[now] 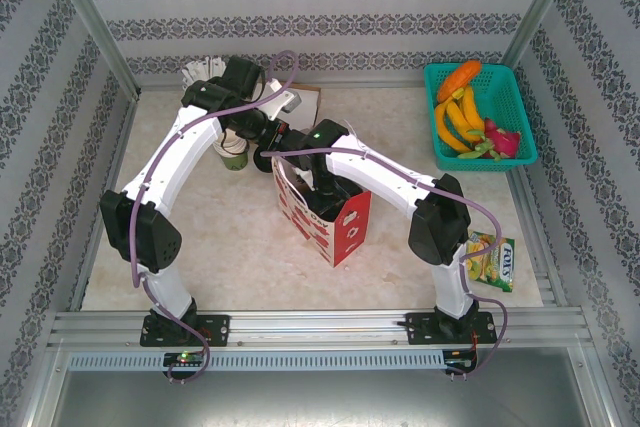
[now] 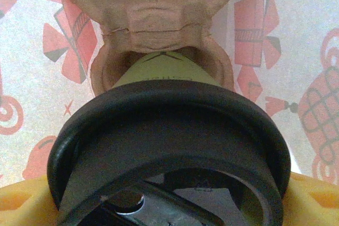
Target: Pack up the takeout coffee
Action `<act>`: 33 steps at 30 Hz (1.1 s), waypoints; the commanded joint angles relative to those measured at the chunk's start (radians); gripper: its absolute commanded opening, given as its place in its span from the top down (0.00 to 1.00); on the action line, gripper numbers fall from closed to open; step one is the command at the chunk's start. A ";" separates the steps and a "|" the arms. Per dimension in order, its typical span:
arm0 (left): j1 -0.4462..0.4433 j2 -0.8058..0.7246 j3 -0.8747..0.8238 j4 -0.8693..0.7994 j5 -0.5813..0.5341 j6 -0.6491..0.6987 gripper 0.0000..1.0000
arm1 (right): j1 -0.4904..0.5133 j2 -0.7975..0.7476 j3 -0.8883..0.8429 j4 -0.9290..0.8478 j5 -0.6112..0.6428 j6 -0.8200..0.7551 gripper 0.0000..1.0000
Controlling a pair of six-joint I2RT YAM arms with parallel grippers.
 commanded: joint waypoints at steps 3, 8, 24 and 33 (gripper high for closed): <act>0.000 0.028 0.012 -0.019 0.005 0.002 1.00 | -0.007 -0.006 -0.011 0.027 -0.007 0.000 0.51; 0.001 0.026 0.013 -0.019 0.005 -0.001 1.00 | -0.007 -0.010 -0.025 0.035 -0.007 0.001 0.51; 0.001 0.028 0.020 -0.020 0.007 -0.001 1.00 | -0.009 0.009 -0.041 0.017 0.005 0.013 0.52; 0.000 0.028 0.020 -0.022 0.005 0.000 1.00 | -0.012 0.026 -0.025 -0.015 0.022 0.017 0.52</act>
